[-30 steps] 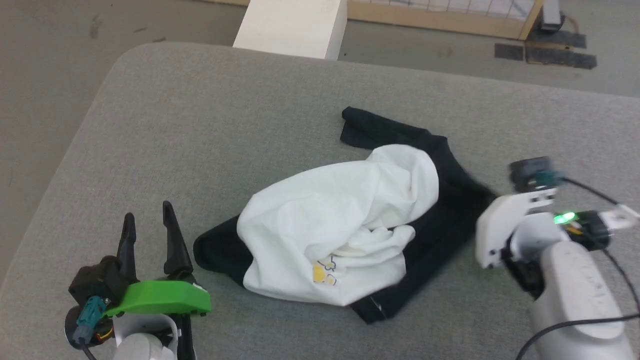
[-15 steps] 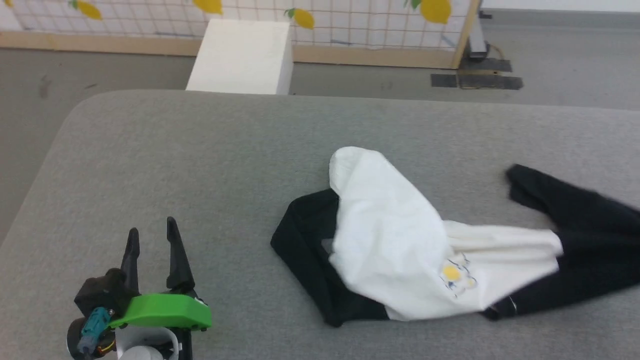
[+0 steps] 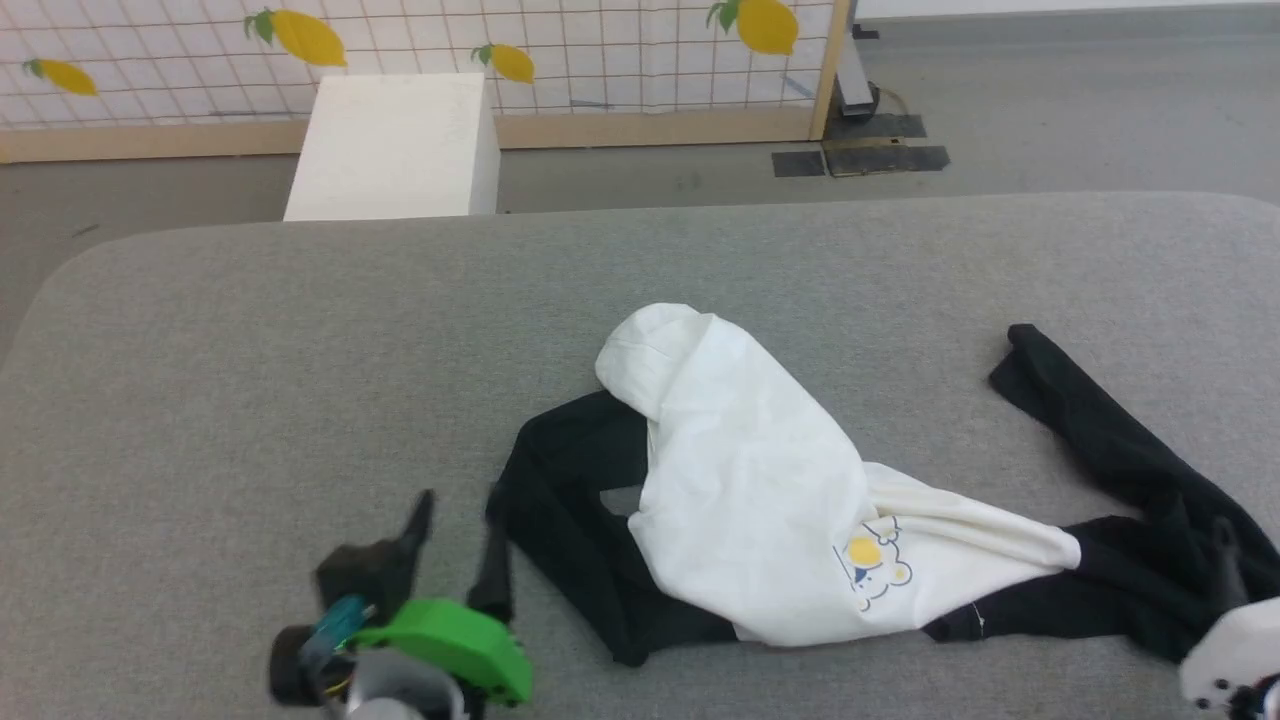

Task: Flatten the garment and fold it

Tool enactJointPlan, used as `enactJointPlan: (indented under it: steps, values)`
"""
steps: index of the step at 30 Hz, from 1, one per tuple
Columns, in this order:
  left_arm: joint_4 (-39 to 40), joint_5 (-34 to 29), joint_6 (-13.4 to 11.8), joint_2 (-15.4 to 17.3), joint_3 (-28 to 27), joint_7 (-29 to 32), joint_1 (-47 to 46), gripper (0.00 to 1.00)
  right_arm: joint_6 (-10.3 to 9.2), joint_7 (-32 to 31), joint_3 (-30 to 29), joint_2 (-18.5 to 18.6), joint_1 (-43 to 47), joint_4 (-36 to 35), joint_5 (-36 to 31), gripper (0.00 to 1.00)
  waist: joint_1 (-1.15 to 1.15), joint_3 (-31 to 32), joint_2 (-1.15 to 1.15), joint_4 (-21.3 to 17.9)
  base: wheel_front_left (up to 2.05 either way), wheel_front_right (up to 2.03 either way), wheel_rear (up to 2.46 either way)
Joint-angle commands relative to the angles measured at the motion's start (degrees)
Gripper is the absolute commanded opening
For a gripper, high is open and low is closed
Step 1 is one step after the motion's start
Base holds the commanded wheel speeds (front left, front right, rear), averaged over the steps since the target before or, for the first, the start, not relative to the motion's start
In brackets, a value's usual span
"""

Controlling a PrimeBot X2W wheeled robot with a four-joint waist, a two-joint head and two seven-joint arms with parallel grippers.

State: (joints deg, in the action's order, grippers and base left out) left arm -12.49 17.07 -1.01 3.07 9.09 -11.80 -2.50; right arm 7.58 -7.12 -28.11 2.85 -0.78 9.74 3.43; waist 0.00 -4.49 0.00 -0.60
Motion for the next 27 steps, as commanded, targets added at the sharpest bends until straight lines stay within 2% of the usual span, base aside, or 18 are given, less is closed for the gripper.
enactJointPlan:
  steps: [1, 3, 6, 8, 12, 15, 16, 17, 20, 23, 27]
  values:
    - [-1.05, -0.11, 0.17, -0.19, 1.3, 1.98, -2.28, 1.0, -0.09, 1.66, 1.67, 0.03, 0.63, -0.42, 0.64, 1.0, 0.0, -0.46, 0.0, -0.62, 0.0, 0.0, 0.0]
    - [-3.21, -0.68, -0.56, -0.19, 3.1, 6.11, -4.47, 1.0, -0.09, 3.43, 4.05, 0.03, 0.68, -0.73, 1.01, 1.0, 0.0, -0.72, 0.0, -0.87, 0.0, 0.0, 0.0]
    - [-7.45, -2.62, -4.05, -0.03, 4.46, 14.25, -7.62, 1.0, -0.09, 4.13, 7.4, 0.03, 0.45, -0.9, 1.9, 1.0, 0.0, -1.07, 0.0, -1.33, 0.0, 0.0, 0.0]
    - [-9.94, -3.38, -5.34, 0.19, 5.0, 19.36, -9.61, 1.0, -0.09, 4.02, 9.01, 0.03, 0.38, -1.11, 2.49, 1.0, 0.0, -1.33, 0.0, -1.61, 0.0, 0.0, 0.0]
    - [-14.39, -3.93, -6.52, 0.84, 5.59, 27.08, -12.74, 1.0, -0.09, 3.22, 12.2, 0.03, 0.3, -2.1, 3.42, 1.0, 0.0, -2.06, 0.0, -2.09, 0.0, 0.0, 0.0]
    - [-17.15, -2.95, -5.74, 1.02, 6.01, 33.03, -13.95, 1.0, -0.09, 2.57, 14.06, 0.03, 0.31, -3.02, 4.11, 1.0, 0.0, -2.51, 0.0, -2.23, 0.0, 0.0, 0.0]
    - [-17.55, -2.4, -5.06, 1.07, 6.13, 34.47, -14.22, 0.24, -0.09, 2.36, 14.71, 0.03, 0.39, -3.33, 4.36, 1.0, 0.0, -2.61, 0.0, -2.23, 0.0, 0.0, 0.0]
    - [-17.53, -1.94, -4.62, 1.11, 6.06, 34.98, -14.37, 0.0, -0.09, 2.21, 15.11, 0.03, 0.44, -3.54, 4.66, 1.0, 0.0, -2.67, 0.0, -2.21, 0.0, 0.0, 0.0]
    - [-15.55, -0.72, -4.6, 1.46, 4.47, 31.71, -14.41, 0.0, -0.09, 1.86, 16.12, 0.03, 0.75, -4.11, 4.94, 1.0, 0.0, -2.79, 0.0, -1.72, 0.0, 0.0, 0.0]
    - [-12.84, 0.49, -6.42, 1.85, 1.19, 24.85, -13.13, 0.0, -0.09, 1.93, 16.95, 0.03, 1.01, -4.67, 5.11, 1.0, 0.0, -2.54, 0.0, -0.86, 0.0, 0.0, 0.0]
    - [-9.34, 2.77, -8.7, 2.7, -3.64, 18.8, -9.55, 0.0, -0.09, 2.36, 17.1, 0.03, 1.34, -5.47, 4.65, 1.0, 0.0, -1.97, 0.0, 1.03, 0.0, 0.0, 0.0]
